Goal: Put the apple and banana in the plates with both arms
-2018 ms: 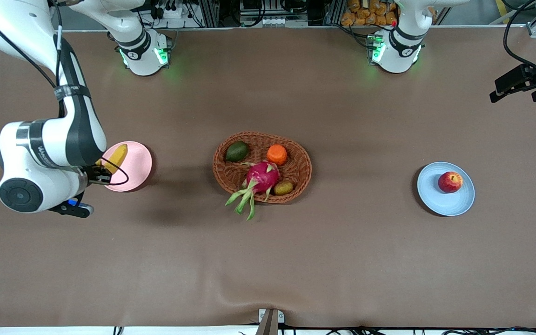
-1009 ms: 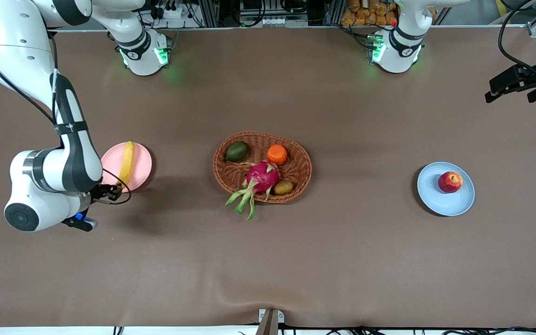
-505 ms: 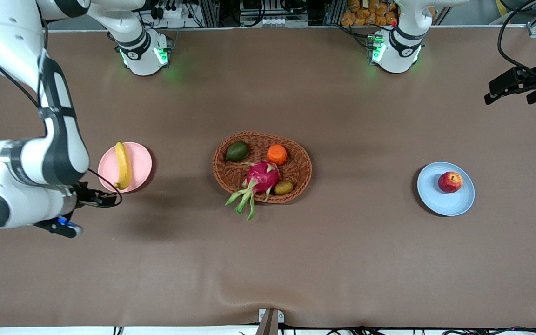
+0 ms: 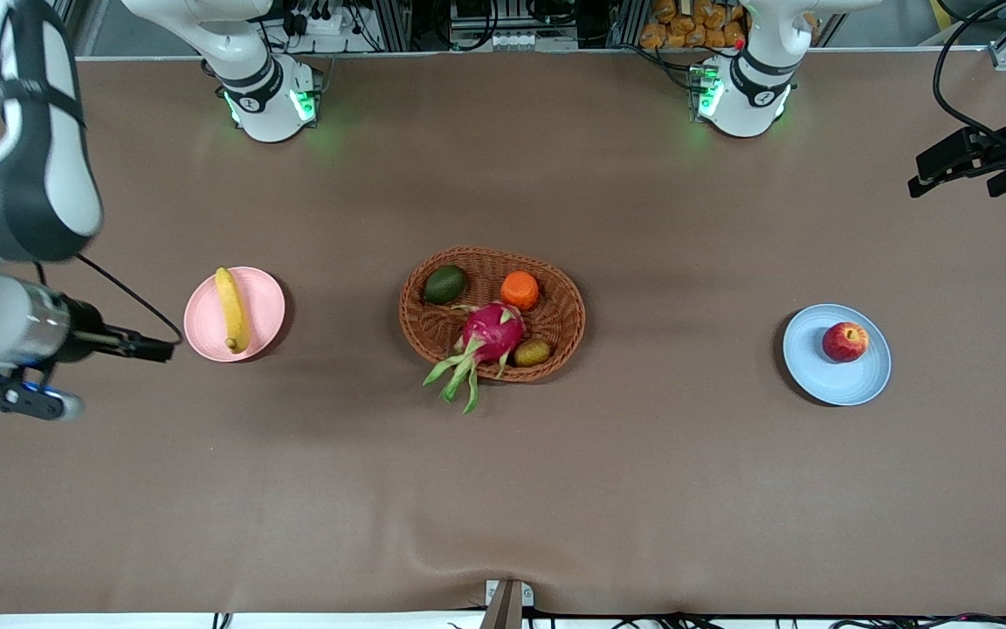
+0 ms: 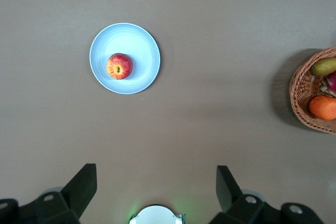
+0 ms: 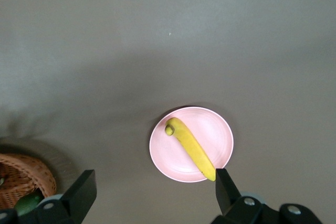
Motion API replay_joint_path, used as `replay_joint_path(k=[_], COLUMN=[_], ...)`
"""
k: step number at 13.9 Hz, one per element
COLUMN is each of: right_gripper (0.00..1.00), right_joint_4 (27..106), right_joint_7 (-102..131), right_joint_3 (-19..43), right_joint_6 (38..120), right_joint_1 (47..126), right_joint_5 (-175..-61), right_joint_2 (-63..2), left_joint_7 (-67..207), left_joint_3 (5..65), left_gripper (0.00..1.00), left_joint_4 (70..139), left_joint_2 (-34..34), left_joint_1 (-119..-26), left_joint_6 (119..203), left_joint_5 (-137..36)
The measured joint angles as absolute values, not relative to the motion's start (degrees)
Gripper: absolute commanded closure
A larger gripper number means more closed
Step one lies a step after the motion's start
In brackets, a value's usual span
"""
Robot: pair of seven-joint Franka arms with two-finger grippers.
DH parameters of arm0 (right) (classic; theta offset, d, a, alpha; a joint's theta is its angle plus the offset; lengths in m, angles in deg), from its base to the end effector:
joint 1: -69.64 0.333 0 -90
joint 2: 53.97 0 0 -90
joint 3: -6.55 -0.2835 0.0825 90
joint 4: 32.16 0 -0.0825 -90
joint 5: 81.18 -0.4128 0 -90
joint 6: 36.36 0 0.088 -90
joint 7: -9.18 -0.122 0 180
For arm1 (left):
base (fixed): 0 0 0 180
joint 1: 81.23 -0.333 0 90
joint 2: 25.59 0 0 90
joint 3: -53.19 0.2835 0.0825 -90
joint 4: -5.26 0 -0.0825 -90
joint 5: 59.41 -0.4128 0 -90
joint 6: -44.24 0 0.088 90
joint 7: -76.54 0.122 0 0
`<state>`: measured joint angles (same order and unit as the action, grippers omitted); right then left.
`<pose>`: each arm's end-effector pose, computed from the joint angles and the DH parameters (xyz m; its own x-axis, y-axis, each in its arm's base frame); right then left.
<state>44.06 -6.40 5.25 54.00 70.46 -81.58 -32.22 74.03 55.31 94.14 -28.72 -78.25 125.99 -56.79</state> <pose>0.6726 0.0236 0.4577 0.9634 -0.2336 -0.1316 -0.2329 -0.9723 0.0208 0.5516 -0.0139 0.6057 0.9972 0.0220 -0.0716 0.0253 -0.9987 0.0445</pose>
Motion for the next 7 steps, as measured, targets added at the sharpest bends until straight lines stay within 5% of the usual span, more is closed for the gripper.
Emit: replay_joint_path(k=[7], right_gripper=[0.00], right_joint_4=[45.03], right_joint_7=[-4.98], right_joint_3=[5.83], right_joint_6=[53.43], right_joint_1=[70.04], right_joint_5=[-81.58], right_joint_2=[-37.24], left_joint_7=[74.03], left_joint_3=[55.34], left_gripper=[0.00], left_joint_4=[94.14], left_joint_2=[-28.70], left_joint_1=[-78.25], left_joint_6=[126.00], left_joint_5=[-56.79])
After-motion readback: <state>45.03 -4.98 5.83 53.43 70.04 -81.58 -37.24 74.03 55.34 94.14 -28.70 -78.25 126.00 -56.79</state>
